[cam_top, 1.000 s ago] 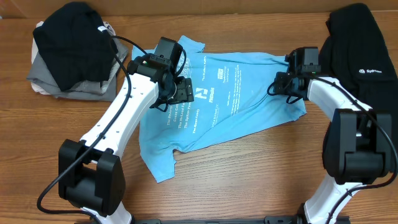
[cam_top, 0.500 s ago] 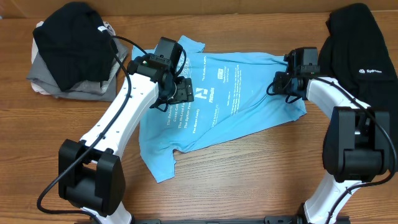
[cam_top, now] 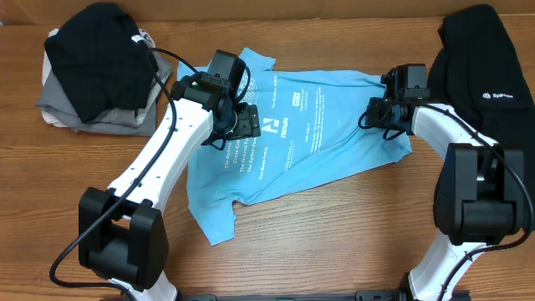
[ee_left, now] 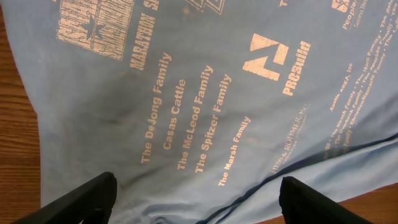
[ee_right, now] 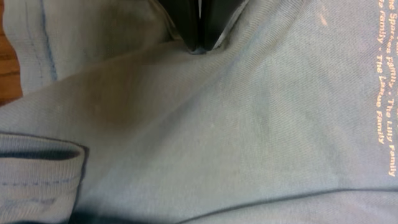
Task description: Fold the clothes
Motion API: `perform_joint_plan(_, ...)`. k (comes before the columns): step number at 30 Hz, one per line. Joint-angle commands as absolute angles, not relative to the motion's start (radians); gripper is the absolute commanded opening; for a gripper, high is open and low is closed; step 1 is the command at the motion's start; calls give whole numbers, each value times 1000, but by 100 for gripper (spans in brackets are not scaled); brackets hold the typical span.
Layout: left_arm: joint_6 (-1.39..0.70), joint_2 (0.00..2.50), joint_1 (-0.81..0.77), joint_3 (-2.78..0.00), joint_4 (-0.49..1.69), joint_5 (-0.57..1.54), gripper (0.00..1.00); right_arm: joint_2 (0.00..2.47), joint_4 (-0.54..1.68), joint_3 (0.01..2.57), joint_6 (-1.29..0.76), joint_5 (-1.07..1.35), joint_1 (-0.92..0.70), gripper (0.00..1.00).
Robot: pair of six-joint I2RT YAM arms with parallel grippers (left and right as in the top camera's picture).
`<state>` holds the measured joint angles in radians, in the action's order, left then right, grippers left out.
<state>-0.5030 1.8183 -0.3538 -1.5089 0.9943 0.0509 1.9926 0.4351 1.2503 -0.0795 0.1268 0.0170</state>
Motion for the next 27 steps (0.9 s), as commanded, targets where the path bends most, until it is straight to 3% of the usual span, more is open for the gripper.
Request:
perform_joint_plan(1,-517,1828,-354,-1499,989,33,86,1988,449,1274,-98,136,10,4)
perform_joint_plan(10,-520,1828,-351,-1500,933,49,86,1792,656,1348,-140,124,15,4)
perform_joint_plan(27,-406,1827,-147,-1504,949,226,86,1269,1419,1455,-421,112,72,4)
